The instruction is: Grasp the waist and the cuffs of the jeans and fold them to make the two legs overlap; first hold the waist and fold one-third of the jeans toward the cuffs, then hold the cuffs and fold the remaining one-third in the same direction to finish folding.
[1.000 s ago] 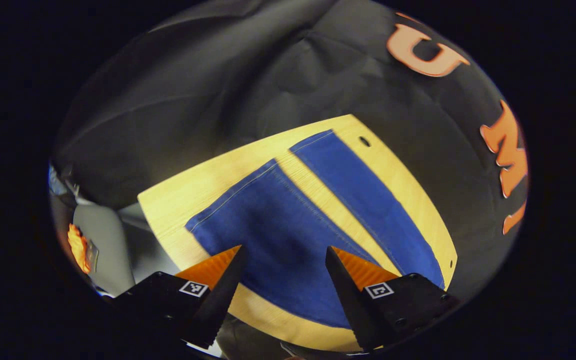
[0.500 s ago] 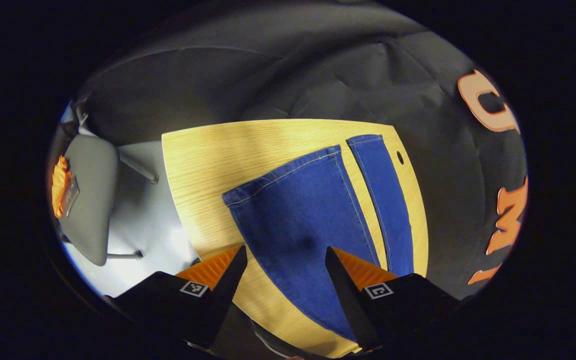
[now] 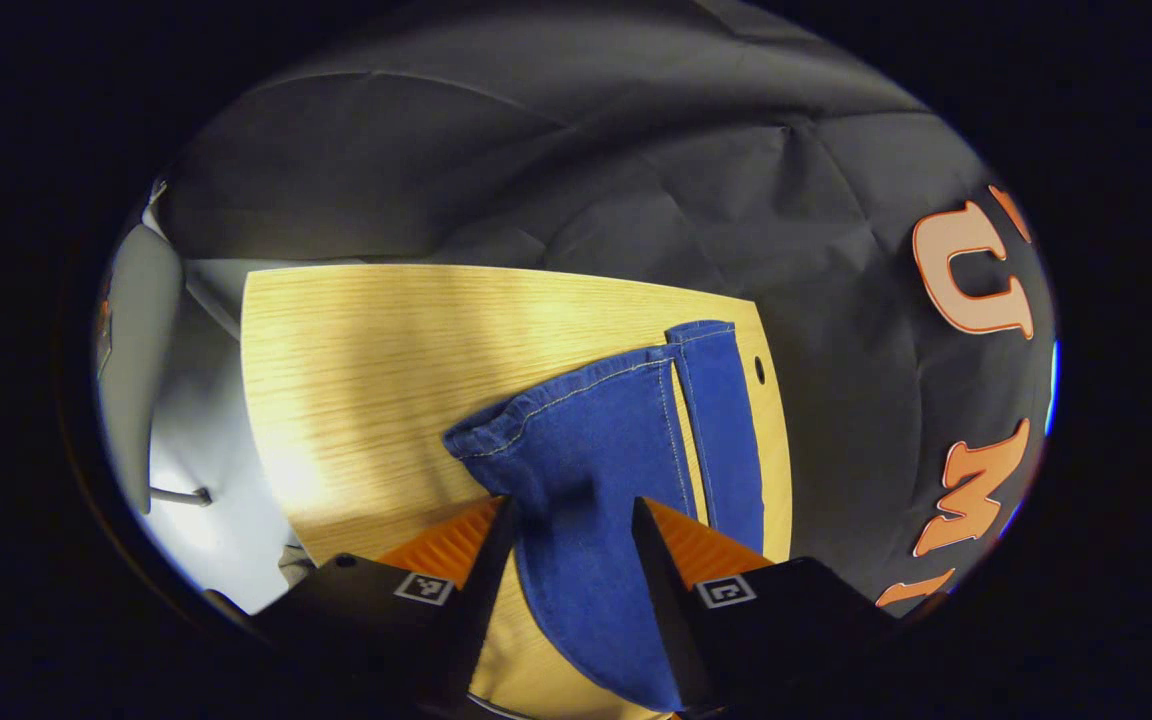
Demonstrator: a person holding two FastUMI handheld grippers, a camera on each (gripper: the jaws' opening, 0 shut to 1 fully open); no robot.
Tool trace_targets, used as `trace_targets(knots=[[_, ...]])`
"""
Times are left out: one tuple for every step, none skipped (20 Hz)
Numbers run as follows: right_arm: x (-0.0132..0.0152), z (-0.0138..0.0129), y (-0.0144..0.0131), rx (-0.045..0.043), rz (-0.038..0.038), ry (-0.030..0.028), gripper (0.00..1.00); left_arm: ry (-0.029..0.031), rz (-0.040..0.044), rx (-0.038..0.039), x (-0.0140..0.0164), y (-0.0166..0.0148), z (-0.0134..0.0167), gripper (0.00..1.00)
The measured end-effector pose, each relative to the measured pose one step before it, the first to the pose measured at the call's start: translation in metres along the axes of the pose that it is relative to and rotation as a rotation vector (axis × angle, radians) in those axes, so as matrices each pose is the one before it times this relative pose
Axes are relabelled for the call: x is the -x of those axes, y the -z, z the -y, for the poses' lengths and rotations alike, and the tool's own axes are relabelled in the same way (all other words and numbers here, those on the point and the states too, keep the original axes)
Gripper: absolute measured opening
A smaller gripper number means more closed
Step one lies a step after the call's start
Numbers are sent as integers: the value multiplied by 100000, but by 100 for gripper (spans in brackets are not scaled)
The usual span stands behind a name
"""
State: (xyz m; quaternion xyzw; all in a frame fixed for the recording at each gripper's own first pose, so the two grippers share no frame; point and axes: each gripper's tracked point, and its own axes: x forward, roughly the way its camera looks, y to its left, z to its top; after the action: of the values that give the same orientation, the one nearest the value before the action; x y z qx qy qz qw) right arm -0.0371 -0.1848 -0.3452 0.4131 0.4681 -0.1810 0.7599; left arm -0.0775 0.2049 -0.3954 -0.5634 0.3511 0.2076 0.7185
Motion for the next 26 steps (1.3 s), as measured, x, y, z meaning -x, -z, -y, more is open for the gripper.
trace_targets(knots=[[46,-45,-126,-338,350,-156,98,1687,-639,-656,-642,-112,458,63],[84,20,36,-192,-254,-30,98,-1287,-1855,67,-876,11,-282,62],[23,19,-90,-209,418,-289,98,-304,-481,300,-440,87,-173,46],[142,-1,-125,-278,-110,-295,98,-480,-344,260,-119,-362,-186,29],[191,98,-116,-679,606,-497,98,454,779,1357,-392,-138,177,13],[326,121,-130,-883,204,-497,98,1848,-694,-1026,-149,45,553,5],[260,162,-304,-1085,656,-271,98,-1683,750,-1246,651,-285,-341,7],[242,286,-125,-1013,213,-22,98,128,69,-449,-156,331,483,6],[238,355,-266,-797,694,38,98,-425,-231,-1335,-317,-67,-78,2],[197,468,-169,-679,483,448,98,-18,7,-1303,262,-100,-32,2],[213,570,-338,-851,844,555,98,968,772,-1958,658,-248,208,2],[165,591,-133,-855,234,582,98,815,531,-1217,508,-184,224,2],[-36,558,-141,-1024,64,822,98,510,302,-988,125,-30,301,2],[-146,388,-42,-1101,-135,656,98,-173,119,-406,438,1,152,2],[-339,130,-45,-679,-141,-54,98,303,163,-622,357,-163,219,2],[-408,103,21,-383,-377,17,98,-176,334,-253,247,-205,120,2],[-496,13,3,-341,-529,99,98,1115,205,-15,324,-76,305,2],[-427,-85,30,-530,-564,-346,98,936,904,275,213,-137,322,2],[-529,-670,-408,-1516,987,-2011,98,1017,518,125,339,-188,420,2],[-669,-748,-325,-1891,651,-2449,97,10,628,-861,273,-123,329,2],[-752,-259,40,-1433,-792,-213,96,-43,-93,-813,293,91,317,2],[-247,110,491,406,-2584,0,96,-149,440,-925,360,-138,315,2],[-82,-241,-439,-593,317,332,95,76,94,-1036,180,-104,450,2],[-602,391,189,1245,-1736,1880,97,-524,449,-1078,220,-12,238,2],[-91,706,106,3601,-1568,2796,81,-363,753,-419,293,-194,263,2],[-90,504,-155,2808,756,1782,65,-197,459,13,384,-270,263,2]])
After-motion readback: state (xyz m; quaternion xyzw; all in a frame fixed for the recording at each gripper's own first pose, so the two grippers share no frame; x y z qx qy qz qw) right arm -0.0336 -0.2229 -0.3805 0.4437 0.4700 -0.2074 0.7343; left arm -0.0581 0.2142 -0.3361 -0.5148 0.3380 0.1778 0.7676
